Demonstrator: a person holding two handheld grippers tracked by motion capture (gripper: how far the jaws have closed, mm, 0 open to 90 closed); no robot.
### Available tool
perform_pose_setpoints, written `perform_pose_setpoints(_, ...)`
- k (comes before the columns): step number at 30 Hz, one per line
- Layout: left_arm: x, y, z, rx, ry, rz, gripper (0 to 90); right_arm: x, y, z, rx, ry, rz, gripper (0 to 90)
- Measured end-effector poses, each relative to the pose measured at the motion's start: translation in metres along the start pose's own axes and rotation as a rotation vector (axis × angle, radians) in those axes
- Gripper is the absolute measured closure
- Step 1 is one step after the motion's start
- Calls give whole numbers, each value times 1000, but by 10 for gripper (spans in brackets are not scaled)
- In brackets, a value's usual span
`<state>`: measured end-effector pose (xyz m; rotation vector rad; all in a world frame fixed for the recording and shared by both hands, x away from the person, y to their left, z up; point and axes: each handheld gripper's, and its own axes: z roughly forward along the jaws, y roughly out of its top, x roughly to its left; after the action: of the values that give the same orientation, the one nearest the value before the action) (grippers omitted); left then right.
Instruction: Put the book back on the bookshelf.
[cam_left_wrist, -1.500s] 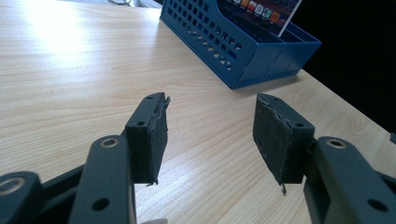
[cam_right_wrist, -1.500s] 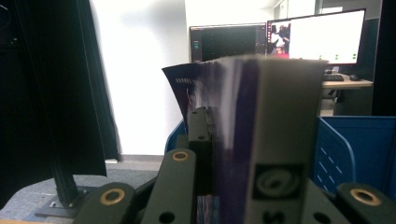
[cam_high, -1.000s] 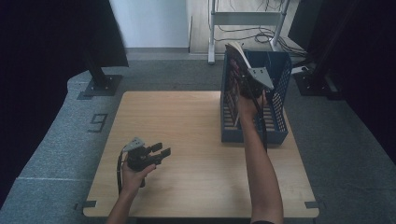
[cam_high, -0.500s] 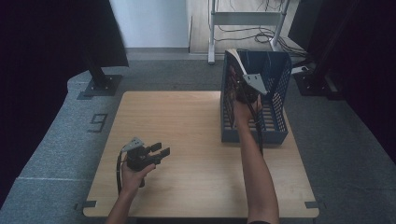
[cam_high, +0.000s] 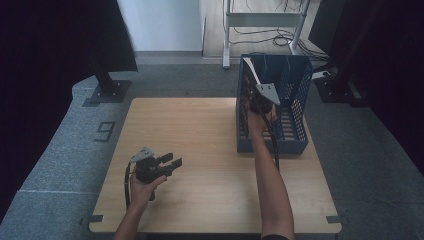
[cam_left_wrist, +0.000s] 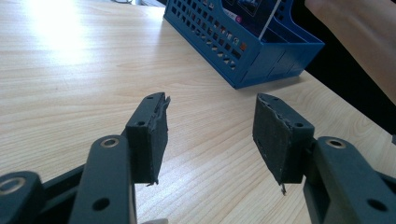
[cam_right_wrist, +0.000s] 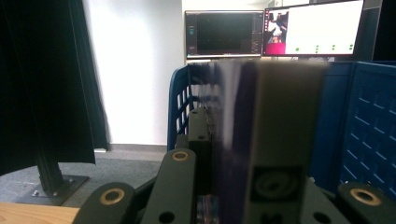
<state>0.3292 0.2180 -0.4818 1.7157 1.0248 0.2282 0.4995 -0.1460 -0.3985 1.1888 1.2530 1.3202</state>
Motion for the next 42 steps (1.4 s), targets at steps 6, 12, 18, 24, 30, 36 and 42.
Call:
perform_pose_setpoints(6,2,-2,2,4,3,-7,449,4,-10,5,-4,1,-16,809)
perform_pose_setpoints(12,2,-2,1,2,4,-9,450,10,-18,5,-16,8,-39,805)
perform_pose_setpoints(18,1,-2,1,3,1,-6,450,17,-20,-1,-18,28,-51,776)
perform_pose_setpoints(24,-1,-2,2,7,-1,-3,450,19,-18,-7,-1,71,-51,759)
perform_pose_setpoints(30,-2,-3,4,13,-1,2,449,16,-15,-9,30,113,-63,710)
perform_pose_setpoints(36,-3,-3,5,22,-4,5,449,13,-17,-5,97,128,-79,682)
perform_pose_setpoints(42,-3,-3,6,22,-2,1,449,12,-19,2,171,99,-110,787)
